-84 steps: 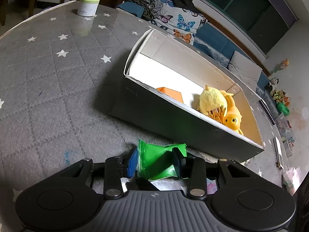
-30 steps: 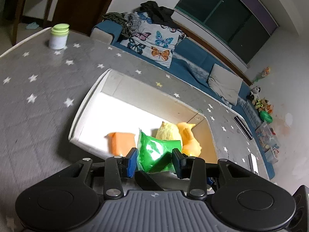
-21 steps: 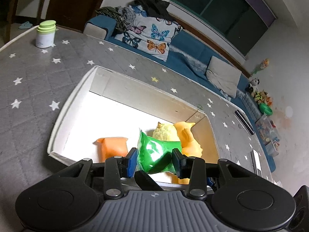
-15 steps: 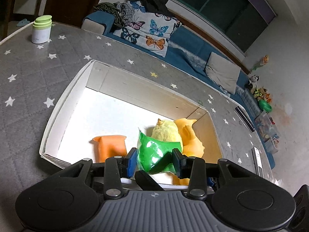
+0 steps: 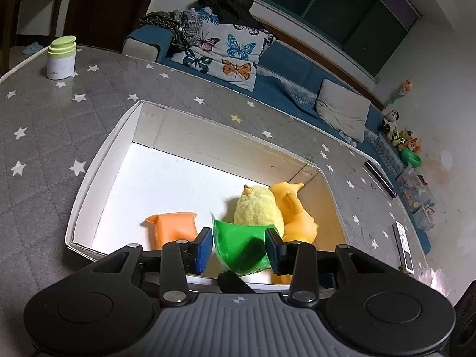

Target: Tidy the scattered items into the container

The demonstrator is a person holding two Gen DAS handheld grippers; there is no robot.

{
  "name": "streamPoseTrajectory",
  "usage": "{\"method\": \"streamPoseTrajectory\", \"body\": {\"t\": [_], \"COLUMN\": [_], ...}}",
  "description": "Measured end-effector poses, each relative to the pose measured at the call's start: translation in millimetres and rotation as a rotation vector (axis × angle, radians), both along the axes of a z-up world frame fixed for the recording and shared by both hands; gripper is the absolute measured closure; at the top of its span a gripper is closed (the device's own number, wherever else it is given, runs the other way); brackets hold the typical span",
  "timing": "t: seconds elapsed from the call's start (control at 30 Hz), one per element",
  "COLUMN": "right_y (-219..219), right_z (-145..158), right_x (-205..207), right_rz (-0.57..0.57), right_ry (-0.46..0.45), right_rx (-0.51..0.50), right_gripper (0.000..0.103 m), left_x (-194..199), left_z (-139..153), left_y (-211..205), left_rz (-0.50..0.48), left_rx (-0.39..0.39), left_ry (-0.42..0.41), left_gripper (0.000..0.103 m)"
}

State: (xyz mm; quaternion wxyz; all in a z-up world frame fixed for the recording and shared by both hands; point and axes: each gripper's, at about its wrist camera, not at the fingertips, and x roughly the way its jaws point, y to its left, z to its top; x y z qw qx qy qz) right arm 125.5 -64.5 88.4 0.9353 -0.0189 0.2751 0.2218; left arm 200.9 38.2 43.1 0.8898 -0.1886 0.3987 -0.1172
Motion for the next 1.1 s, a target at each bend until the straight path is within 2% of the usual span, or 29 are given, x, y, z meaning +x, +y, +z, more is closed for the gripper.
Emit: {"method": "streamPoseTrajectory", "body": {"t": [0.87, 1.1], "right_y": [5, 2], "right_z": [2, 4], "right_x": [-11, -20], "right_rz": [-0.005, -0.018], "right_ry": [-0.002, -0.009], "right_rx": [0.007, 0.011], "right_gripper": [0.034, 0.02], "left_x": [-19, -34], "left_z": [6, 8], "left_y": [7, 6], "left_rz": [0.027, 0.027], "left_rx": [0.035, 0.079], "left_ry": [-0.033, -0.064], "left_gripper": [0.062, 0.062]}}
